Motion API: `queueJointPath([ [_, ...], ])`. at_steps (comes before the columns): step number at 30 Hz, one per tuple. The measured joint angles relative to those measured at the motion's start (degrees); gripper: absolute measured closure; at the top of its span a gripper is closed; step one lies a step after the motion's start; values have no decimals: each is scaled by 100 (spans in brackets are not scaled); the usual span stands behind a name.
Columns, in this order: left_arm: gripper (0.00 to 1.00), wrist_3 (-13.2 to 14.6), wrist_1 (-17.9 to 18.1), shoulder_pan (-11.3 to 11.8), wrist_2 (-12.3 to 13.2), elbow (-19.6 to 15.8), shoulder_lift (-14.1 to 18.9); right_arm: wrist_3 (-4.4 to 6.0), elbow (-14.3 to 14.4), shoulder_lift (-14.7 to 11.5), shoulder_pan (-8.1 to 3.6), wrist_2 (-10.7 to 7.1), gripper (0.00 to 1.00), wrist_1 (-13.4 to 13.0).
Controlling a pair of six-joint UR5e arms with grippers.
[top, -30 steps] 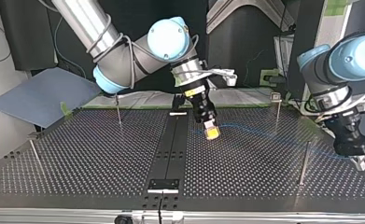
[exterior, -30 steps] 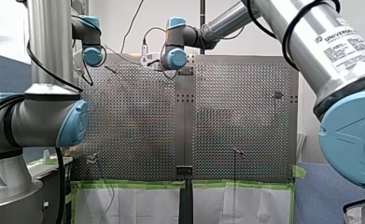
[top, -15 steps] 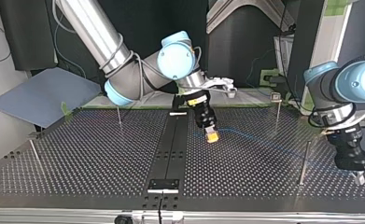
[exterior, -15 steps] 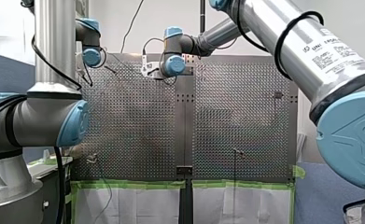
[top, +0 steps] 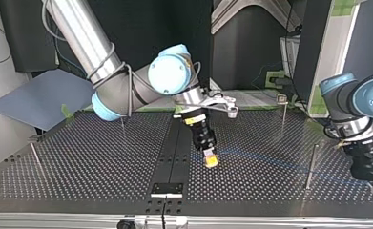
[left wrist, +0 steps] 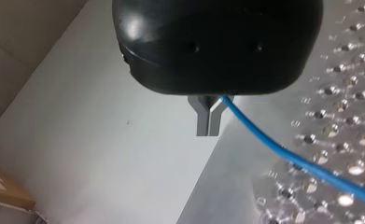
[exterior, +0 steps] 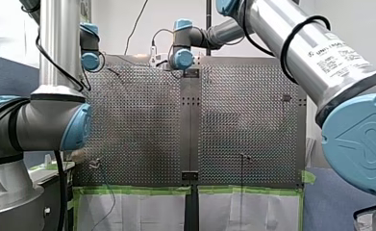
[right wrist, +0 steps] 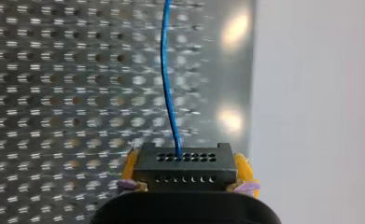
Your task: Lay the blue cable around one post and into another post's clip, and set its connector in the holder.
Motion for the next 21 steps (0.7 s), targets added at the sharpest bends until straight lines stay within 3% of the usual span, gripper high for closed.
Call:
queueJointPath([
  [5,99,3,-10,19,183,7,-126,-66,-282,31,-8,-37,100,-22],
  [13,99,98,-38,-62,470,9,-482,-82,-679,98,-48,-39,100,-5],
  [21,99,56,-23,-72,415,-40,-619,-104,-1063,152,-77,-15,100,113],
])
